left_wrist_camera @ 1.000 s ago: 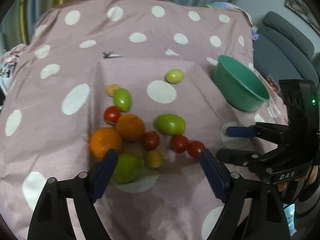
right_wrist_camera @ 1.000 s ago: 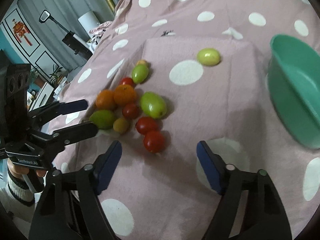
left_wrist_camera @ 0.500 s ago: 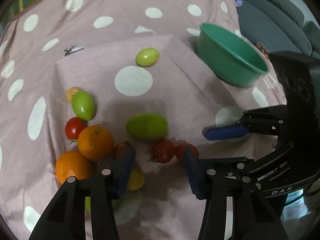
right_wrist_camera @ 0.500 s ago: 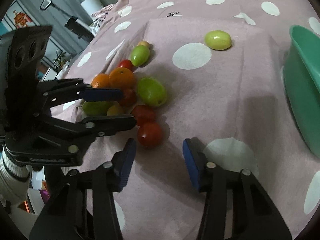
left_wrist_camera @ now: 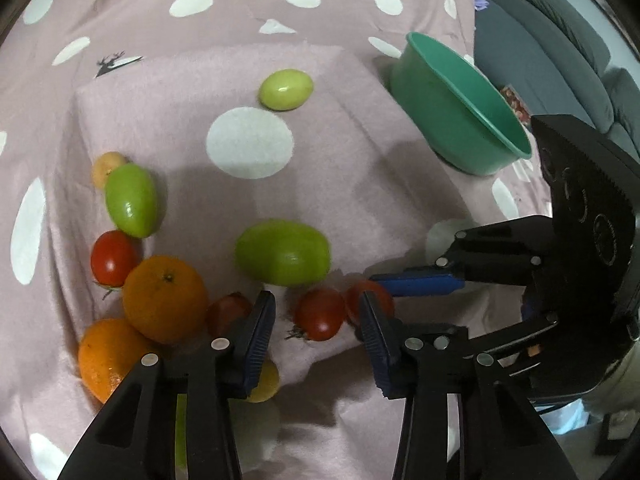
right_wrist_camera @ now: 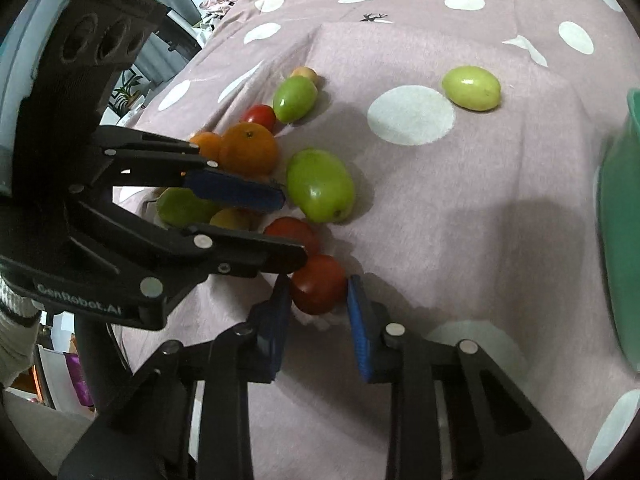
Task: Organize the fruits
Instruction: 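Grasp a red cherry tomato with the left tool while the right tool grasps another, then carry both cherry tomatoes to the green bowl and open both tools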
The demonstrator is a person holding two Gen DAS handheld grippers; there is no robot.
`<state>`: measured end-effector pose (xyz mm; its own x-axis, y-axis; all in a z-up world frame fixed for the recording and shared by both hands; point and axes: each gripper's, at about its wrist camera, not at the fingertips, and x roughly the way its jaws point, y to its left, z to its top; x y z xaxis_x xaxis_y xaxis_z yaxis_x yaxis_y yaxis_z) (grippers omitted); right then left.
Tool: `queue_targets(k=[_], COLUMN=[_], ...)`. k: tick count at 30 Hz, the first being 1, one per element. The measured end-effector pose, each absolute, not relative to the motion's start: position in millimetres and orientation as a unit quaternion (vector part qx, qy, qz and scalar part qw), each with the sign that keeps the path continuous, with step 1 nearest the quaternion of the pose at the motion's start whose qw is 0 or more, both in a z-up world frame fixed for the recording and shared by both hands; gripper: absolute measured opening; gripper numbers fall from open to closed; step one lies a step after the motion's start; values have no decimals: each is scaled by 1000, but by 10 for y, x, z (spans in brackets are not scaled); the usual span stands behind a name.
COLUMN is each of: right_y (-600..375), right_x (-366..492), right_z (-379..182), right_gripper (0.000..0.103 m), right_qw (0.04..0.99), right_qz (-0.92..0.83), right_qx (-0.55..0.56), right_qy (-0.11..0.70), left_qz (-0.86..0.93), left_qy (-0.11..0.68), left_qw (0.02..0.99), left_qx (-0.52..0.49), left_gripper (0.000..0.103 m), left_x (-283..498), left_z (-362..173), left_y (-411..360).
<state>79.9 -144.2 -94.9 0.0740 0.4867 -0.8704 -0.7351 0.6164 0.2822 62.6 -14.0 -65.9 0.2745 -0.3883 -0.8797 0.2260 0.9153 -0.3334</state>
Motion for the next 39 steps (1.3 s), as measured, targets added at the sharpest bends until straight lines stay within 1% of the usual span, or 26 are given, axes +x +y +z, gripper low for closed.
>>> queue_targets(k=[12,14,16,19,23,28,35,39], right_y=[-1743,-1775,-1804,-1825,-1883,-2031,-2303,-2492], right_x=[870,863,859,838,820,809,869,942], right_z=[-917,-904,-890,-876,-835,-697,-421,-287], right_gripper=[29,29,29,29,29,29,29,29], right_qw=[743,745,747,749,755,770,799,817], right_qz=[391,392,392,391,387,382,367,352], right_qx=[-84,-75,-66,-57,-43,-27,-6,4], right_qy=[536,534,534,531,527,511,477,457], left_qz=[-176,-159,-150,-144,-136,-143,-148,-151], left_qy=[566,564,566,564,562,542,502,483], left_qw=[805,810,809,811,815,828,852,863], left_qx=[7,33,49,62,39,30,18,18], left_gripper=[43,35,30,29,29,29,29,29], left_x=[596,592,589,572,595,556,663,847], left_z=[-669,-685,-719,-744,-736,-534,-234,-115], left_y=[-402,-459,-497,-532,-497,-509,-736,-930])
